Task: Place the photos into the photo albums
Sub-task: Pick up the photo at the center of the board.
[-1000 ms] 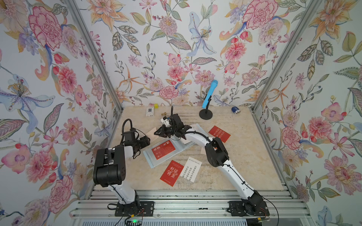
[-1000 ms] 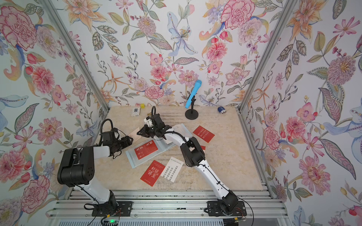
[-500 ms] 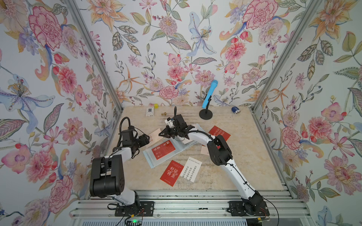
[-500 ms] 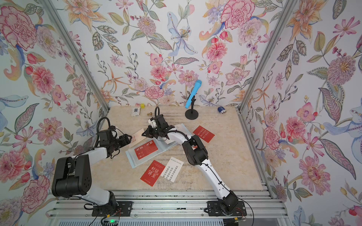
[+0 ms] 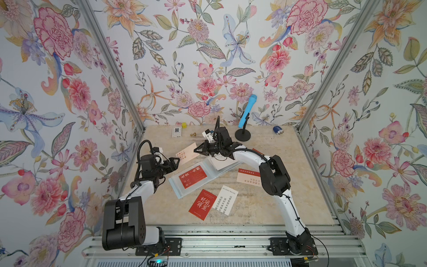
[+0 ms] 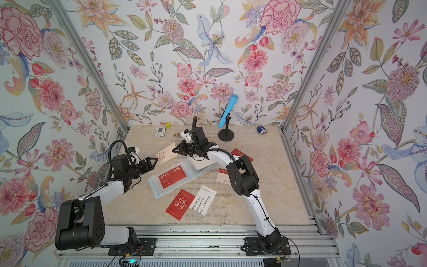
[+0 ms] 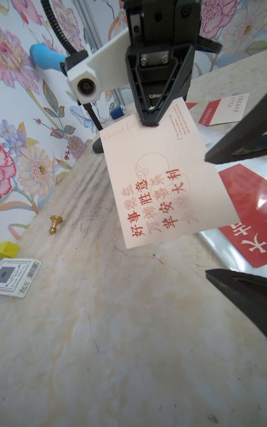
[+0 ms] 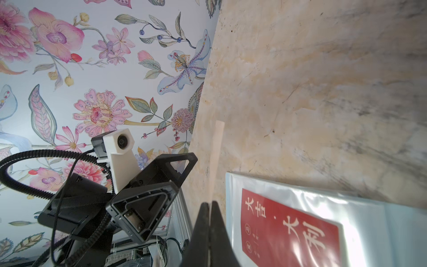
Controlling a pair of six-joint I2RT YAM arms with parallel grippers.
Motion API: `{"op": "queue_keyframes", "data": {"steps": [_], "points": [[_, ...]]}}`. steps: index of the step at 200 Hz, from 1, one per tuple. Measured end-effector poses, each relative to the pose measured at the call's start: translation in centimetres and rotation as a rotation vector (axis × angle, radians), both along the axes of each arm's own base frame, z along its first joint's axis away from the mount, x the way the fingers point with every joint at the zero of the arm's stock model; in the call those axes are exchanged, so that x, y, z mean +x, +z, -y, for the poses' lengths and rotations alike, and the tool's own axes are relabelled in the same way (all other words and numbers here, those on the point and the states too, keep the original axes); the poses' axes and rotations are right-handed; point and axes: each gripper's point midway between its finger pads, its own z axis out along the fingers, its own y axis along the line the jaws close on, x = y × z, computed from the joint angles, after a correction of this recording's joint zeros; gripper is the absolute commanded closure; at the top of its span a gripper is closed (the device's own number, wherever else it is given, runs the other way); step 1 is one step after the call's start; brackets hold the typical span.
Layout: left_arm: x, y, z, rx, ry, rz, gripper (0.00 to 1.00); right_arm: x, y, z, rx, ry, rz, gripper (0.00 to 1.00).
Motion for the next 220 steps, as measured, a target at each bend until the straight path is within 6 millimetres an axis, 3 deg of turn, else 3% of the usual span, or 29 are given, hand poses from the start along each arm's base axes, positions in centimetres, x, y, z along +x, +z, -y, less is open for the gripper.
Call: {"op": "queue_keyframes", "data": {"steps": [51, 105, 142, 220], "points": [[-0.5, 1.9, 3.0, -0.179, -0.129, 0.095, 0.29, -0.4, 0.2, 6.1, 0.023, -0.043, -0.022, 0.98], [-0.7, 1.7, 6.5, -0.267, -0.248, 0.103, 0.30, -1.6, -2.9, 12.3, -0.010, -0.105, -0.088, 0.96], [-1.2, 0.3, 9.9, -0.312, -0.328, 0.060, 0.31, -2.6, -3.8, 14.4, -0.027, -0.117, -0.090, 0.96], [-1.7, -1.2, 13.2, -0.527, -0.381, 0.031, 0.38, -2.6, -0.2, 17.6, 0.009, -0.090, 0.027, 0.96]]}}
